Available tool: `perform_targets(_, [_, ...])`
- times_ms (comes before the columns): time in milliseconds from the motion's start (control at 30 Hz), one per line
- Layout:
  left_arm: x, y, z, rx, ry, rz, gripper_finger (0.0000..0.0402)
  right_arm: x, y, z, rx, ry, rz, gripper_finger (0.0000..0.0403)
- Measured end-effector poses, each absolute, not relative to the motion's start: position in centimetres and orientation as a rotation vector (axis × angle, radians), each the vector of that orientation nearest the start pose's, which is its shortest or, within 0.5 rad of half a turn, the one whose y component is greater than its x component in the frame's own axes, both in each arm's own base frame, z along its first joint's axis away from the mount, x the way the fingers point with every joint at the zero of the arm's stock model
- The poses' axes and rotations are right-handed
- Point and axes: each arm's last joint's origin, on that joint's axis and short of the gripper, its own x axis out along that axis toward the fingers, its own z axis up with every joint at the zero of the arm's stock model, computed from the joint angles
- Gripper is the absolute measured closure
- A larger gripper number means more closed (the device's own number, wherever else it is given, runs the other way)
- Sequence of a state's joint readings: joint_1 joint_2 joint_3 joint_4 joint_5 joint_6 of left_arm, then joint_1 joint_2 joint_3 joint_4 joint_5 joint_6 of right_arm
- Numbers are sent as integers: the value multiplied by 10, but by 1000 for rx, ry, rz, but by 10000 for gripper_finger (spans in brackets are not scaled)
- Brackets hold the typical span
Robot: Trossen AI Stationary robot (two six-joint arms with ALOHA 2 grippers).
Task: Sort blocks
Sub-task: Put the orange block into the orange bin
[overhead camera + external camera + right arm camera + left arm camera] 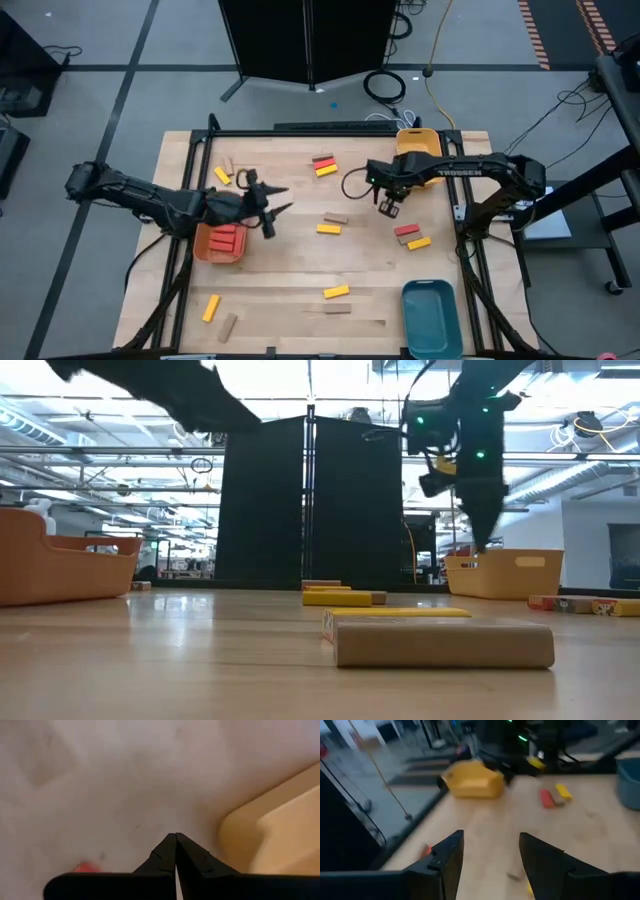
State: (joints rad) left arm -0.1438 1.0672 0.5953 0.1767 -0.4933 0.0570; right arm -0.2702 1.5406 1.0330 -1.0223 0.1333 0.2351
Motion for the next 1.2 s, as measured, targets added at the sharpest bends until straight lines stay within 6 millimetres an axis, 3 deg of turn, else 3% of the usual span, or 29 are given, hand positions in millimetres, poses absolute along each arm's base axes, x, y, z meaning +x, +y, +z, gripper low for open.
perform_targets(200, [221,30,232,121,115,227,213,236,-43,180,350,1626,-332,403])
perform_targets(333, [211,51,231,121,-44,100,213,235,-32,178,369,1651,-250,403])
perform_targets(567, [205,54,225,168,-72,39,213,237,-17,179,371,1664,-81,403])
perform_targets(700, [204,55,228,225,-99,47,213,240,-10,178,253,1636,44,390])
perform_targets(867, [204,60,234,263,-116,39,213,241,-5,178,90,1623,164,352])
perform_targets(1000, [203,67,239,276,-132,21,213,241,-3,178,-25,1631,126,313])
perform_targets(1200, [200,77,239,283,-128,31,213,243,1,178,-65,1605,120,266])
